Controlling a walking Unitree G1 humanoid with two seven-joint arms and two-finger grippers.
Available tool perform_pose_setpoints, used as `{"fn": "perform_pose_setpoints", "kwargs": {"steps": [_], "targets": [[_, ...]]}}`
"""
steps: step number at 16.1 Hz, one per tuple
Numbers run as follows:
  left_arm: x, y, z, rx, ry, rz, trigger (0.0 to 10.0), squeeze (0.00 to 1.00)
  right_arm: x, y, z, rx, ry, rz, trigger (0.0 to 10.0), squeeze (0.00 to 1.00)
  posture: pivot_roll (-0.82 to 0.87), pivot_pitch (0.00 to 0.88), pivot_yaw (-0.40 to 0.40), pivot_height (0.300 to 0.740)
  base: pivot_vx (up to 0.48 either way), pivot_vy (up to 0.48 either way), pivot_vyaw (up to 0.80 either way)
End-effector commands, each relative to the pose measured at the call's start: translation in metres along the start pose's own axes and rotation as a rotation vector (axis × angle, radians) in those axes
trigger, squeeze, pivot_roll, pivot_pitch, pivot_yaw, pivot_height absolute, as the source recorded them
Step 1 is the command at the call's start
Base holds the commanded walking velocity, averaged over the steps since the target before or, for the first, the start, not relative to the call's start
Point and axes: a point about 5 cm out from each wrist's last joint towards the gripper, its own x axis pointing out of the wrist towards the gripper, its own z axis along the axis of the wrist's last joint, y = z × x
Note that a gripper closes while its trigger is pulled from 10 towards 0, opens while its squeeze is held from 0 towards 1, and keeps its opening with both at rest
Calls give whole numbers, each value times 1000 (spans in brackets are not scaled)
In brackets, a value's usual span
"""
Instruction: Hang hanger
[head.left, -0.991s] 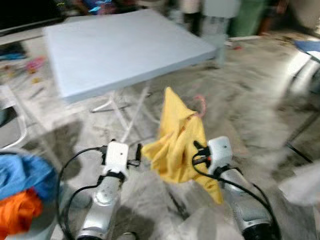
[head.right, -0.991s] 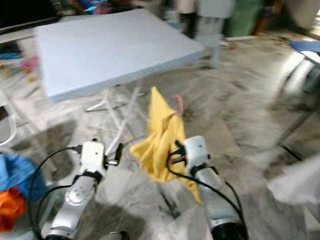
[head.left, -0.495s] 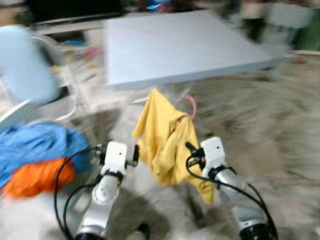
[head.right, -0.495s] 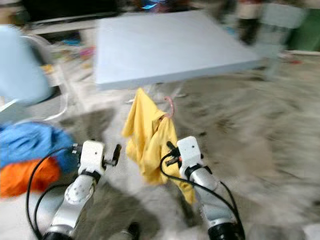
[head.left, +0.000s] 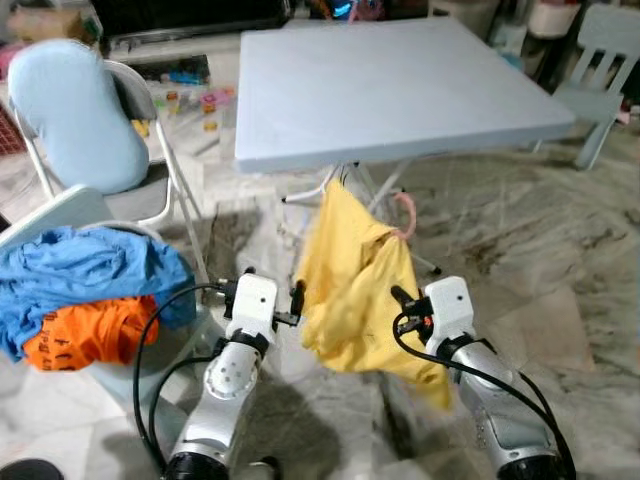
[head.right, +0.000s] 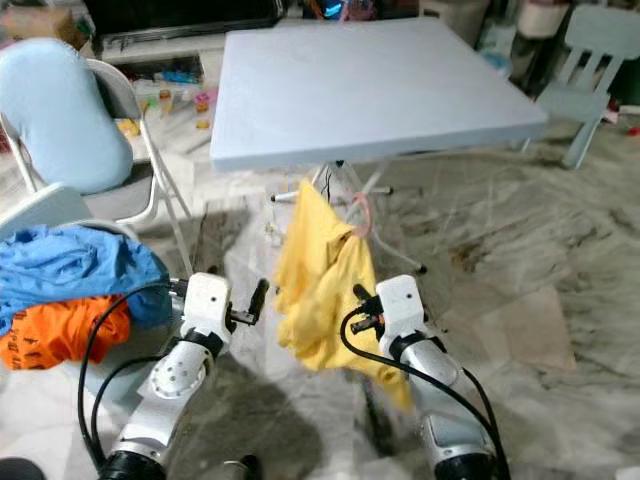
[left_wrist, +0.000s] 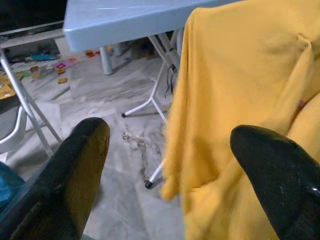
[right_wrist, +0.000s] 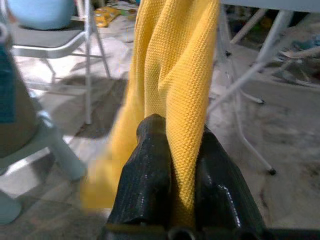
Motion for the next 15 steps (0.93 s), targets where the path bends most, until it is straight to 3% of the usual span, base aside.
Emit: {"fn": "perform_pose_setpoints", "kwargs": {"steps": [1, 2, 3, 7, 11, 15], "targets": [[1, 3, 2, -9, -13, -6, 10000, 0, 0, 10, 22, 2, -95, 82, 10000, 0, 24, 72, -7, 740, 0, 0, 0], [2, 2, 3, -13, -16, -13, 10000, 0, -2, 11, 24, 4, -97, 103, 10000, 0, 24, 72, -7, 740, 0, 0, 0], [7, -6, 8, -3, -32, -61, 10000, 0, -13, 18, 29, 28, -93, 229, 10000, 0, 20, 73, -5, 740, 0, 0, 0], [15, -9, 15, 7, -57, -82, 10000, 0, -40, 25, 30, 10, -33, 499, 10000, 0, 7, 73, 4, 740, 0, 0, 0], [24, -20, 21, -27, -65, -122, 10000, 0, -39, 25, 30, 10, -16, 526, 10000, 0, 3, 69, 8, 740, 0, 0, 0], [27, -36, 19, -62, -39, -199, 10000, 0, -35, 34, 35, 17, -11, 528, 10000, 0, 1, 71, 10, 740, 0, 0, 0]]}}
